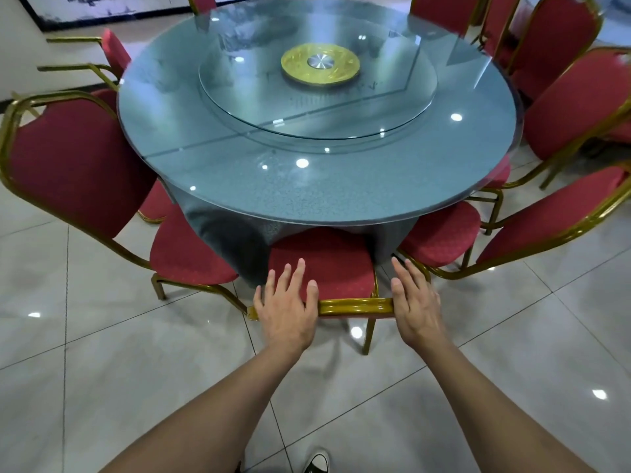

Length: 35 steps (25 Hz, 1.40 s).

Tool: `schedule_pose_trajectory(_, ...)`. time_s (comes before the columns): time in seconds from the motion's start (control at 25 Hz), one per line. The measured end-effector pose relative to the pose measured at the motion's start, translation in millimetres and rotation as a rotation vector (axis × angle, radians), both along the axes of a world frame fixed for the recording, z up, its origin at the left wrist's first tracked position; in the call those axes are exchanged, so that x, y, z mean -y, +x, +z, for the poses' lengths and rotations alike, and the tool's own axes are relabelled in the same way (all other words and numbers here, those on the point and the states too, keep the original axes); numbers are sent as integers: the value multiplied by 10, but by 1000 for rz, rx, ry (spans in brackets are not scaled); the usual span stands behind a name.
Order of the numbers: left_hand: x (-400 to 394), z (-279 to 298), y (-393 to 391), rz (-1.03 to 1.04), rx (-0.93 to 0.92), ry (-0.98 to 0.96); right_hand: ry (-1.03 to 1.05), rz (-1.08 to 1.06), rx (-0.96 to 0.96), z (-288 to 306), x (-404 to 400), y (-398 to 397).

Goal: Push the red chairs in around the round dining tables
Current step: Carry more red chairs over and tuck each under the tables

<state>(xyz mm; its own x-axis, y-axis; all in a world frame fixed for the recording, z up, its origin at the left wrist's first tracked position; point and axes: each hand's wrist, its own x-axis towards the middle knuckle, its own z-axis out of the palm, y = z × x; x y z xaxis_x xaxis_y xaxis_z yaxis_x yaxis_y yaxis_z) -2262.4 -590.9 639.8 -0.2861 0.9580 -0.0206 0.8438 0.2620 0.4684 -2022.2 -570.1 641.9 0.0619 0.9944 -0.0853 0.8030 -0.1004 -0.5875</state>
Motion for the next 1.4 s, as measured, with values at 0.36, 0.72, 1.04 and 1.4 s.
schedule_pose_trajectory(0.36, 147, 86, 30, -80, 57, -104, -50, 52, 30, 26, 94, 102)
schedule_pose_trajectory(0.72, 252, 378, -236, -189, 53, -125, 12, 78, 37, 302, 232, -221)
schedule_pose_trajectory(1.04, 470, 765, -999, -134, -9, -89, 104, 191, 76, 622, 203, -954)
schedule_pose_trajectory(1.4, 499, 1116, -2300, -96, -129, -28, 182, 289, 115, 1014, 130, -2234)
